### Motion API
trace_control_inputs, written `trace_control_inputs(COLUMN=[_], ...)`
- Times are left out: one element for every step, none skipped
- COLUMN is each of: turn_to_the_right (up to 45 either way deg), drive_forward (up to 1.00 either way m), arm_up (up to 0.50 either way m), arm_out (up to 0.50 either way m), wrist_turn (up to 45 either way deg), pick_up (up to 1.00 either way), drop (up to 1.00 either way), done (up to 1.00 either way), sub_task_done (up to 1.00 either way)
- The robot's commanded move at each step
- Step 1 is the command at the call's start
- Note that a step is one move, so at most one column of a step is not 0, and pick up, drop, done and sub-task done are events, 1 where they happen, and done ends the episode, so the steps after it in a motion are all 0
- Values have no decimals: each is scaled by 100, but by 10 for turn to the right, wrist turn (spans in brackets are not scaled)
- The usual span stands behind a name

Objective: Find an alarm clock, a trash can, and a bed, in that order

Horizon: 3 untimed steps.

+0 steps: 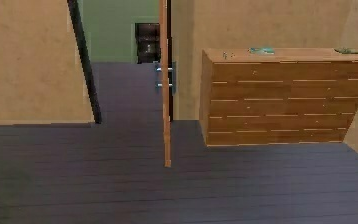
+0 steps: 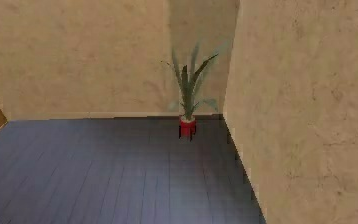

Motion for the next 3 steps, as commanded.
trace_control_inputs(turn_to_the_right=[-270, 0, -330], drive_forward=[0, 85, 0], arm_up=[0, 0, 0], arm_out=[0, 0, 0], wrist_turn=[0, 0, 0], pick_up=[0, 0, 0], drop=[0, 0, 0], done=[0, 0, 0], sub_task_done=[0, 0, 0])
